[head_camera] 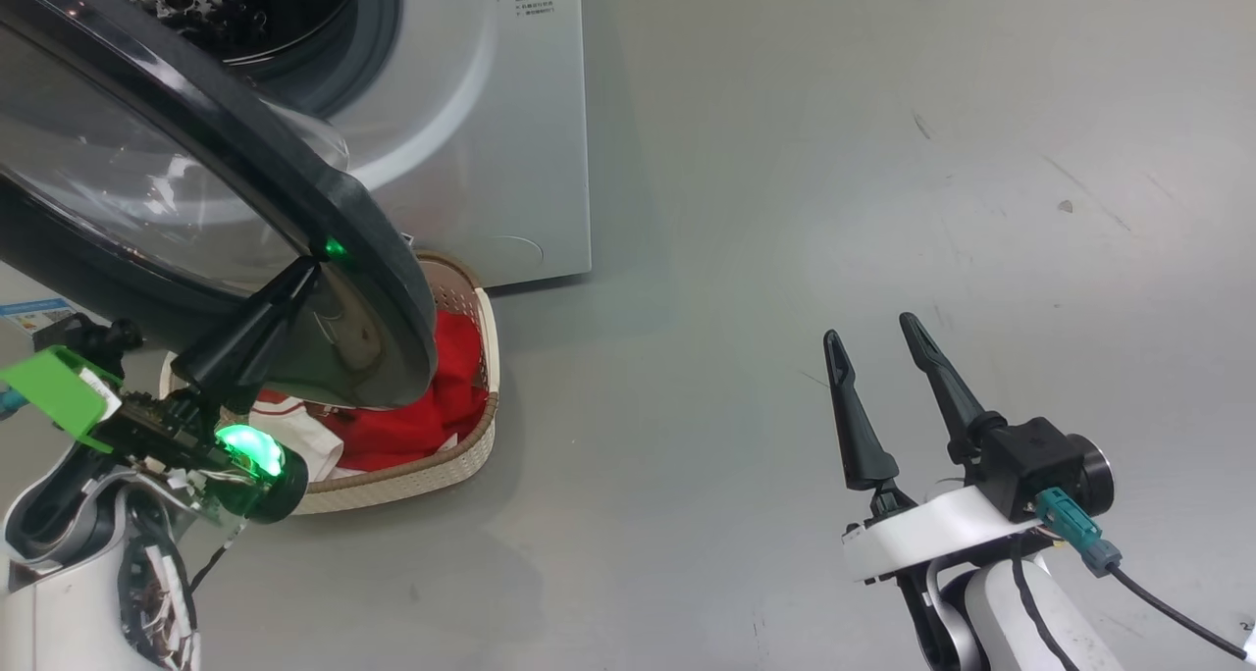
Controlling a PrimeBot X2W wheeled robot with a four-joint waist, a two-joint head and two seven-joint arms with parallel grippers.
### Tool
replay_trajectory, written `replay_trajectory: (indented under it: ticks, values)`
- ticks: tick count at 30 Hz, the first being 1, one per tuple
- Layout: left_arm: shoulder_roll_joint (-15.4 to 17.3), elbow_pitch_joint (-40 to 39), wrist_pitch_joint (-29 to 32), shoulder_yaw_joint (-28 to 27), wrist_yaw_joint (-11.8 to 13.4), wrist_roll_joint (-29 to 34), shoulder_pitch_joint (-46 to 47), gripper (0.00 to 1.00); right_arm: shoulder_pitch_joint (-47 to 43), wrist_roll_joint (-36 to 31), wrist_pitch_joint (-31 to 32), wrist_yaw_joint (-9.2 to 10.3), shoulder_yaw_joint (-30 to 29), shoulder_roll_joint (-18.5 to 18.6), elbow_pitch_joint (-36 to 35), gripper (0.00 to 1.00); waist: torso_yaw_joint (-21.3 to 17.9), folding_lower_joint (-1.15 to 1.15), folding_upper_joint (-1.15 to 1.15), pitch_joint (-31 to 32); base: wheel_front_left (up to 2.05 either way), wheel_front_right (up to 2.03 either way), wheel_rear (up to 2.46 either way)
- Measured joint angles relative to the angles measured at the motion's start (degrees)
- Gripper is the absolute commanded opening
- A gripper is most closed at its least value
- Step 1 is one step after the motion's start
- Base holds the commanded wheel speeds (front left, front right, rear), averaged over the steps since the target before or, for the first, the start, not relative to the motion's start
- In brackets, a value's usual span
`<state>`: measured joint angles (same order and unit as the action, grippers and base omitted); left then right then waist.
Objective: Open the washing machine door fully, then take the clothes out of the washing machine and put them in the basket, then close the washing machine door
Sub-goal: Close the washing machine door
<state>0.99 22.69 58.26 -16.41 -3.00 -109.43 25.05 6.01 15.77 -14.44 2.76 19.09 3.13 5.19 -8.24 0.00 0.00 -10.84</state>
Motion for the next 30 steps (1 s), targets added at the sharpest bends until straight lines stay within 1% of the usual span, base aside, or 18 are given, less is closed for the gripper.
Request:
replay_trajectory:
  ticks: [6, 11, 13, 18, 23, 24, 25, 28, 30]
  values:
    - [0.00, 1.23, -1.75, 1.16, -1.38, -1.34, -0.06, 0.00, -0.72, 0.42, 0.00, 0.43, -1.37, -0.14, -0.22, 1.00, 0.14, 0.00, 0.00, 0.31, 0.00, 0.00, 0.00]
    - [-0.02, 1.48, -1.86, 3.59, -2.89, -1.45, -1.25, 0.00, -2.10, 0.41, 0.00, 0.44, -3.37, -0.24, 0.13, 1.00, 0.89, 0.00, 0.00, 1.62, 0.00, 0.00, 0.00]
    - [-0.03, 1.42, -1.86, 4.33, -3.45, -0.34, -3.00, 0.00, -2.83, 0.40, 0.00, 0.45, -4.30, -0.32, 0.19, 1.00, 1.23, 0.00, 0.00, 2.41, 0.00, 0.00, 0.00]
    - [0.00, 0.64, -2.27, 5.59, -3.91, 1.67, -7.41, 0.00, -5.30, 0.32, 0.00, 0.43, -6.32, -0.15, 0.68, 1.00, 2.12, 0.00, 0.00, 5.01, 0.00, 0.00, 0.00]
    - [0.02, -1.82, -4.02, 6.39, -3.94, 7.92, -11.49, 0.00, -7.36, 0.30, 0.00, 0.34, -7.57, 0.44, 0.42, 1.00, 3.20, 0.00, 0.00, 7.80, 0.00, 0.00, 0.00]
    - [0.02, -3.96, -5.48, 5.95, -3.94, 9.37, -13.30, 0.00, -8.00, 0.25, 0.00, 0.32, -7.84, 0.44, -0.12, 1.00, 3.77, 0.00, 0.00, 8.73, 0.00, 0.00, 0.00]
    - [0.02, -3.96, -5.48, 5.95, -3.94, 9.37, -13.30, 0.00, -8.00, 0.25, 0.00, 0.32, -7.84, 0.44, -0.12, 1.00, 3.77, 0.00, 0.00, 8.73, 0.00, 0.00, 0.00]
    - [0.34, -9.45, -8.08, 4.56, -3.94, 13.57, -14.51, 0.00, -8.56, 0.21, 0.00, -0.16, -8.05, 0.42, -0.98, 1.00, 4.82, 0.00, 0.00, 9.66, 0.00, 0.00, 0.00]
    - [1.13, -13.23, -10.03, 3.86, -3.94, 16.84, -14.98, 0.00, -8.83, -0.07, 0.00, -0.19, -8.18, 0.37, -1.43, 1.00, 5.49, 0.00, 0.00, 10.10, 0.00, 0.00, 0.00]
